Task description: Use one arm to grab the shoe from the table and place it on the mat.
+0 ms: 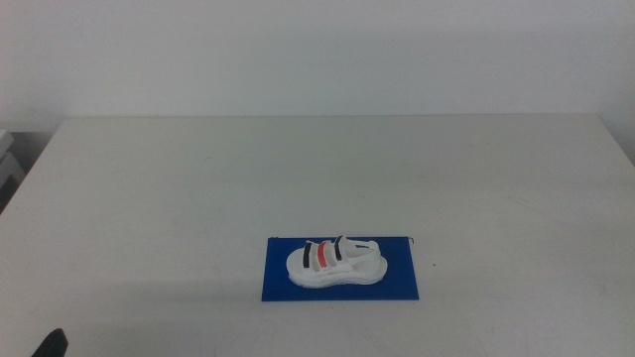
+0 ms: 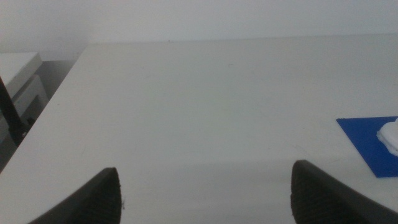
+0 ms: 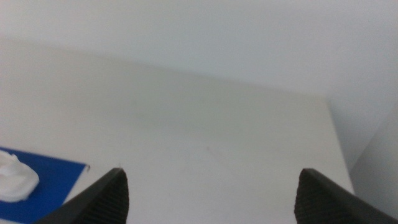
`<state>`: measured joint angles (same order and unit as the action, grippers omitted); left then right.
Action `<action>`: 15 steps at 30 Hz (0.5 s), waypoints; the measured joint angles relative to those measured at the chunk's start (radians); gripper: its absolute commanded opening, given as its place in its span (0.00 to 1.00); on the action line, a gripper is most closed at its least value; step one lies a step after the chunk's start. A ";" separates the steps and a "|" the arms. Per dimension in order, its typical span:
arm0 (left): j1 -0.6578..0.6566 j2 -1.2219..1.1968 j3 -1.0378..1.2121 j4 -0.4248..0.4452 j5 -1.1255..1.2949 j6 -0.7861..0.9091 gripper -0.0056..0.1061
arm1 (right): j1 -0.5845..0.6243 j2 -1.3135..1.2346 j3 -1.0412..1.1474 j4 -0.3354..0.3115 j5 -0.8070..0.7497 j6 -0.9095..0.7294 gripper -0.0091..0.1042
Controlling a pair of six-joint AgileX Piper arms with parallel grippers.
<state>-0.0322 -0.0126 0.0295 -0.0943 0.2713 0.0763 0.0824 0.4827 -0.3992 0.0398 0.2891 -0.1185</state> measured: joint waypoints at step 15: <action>0.000 0.000 0.000 0.000 0.000 0.000 0.89 | -0.003 -0.380 0.243 0.024 -0.004 0.039 0.89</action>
<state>-0.0322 -0.0126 0.0295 -0.0943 0.2713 0.0763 0.0792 0.1030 -0.1560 0.0634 0.2848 -0.0795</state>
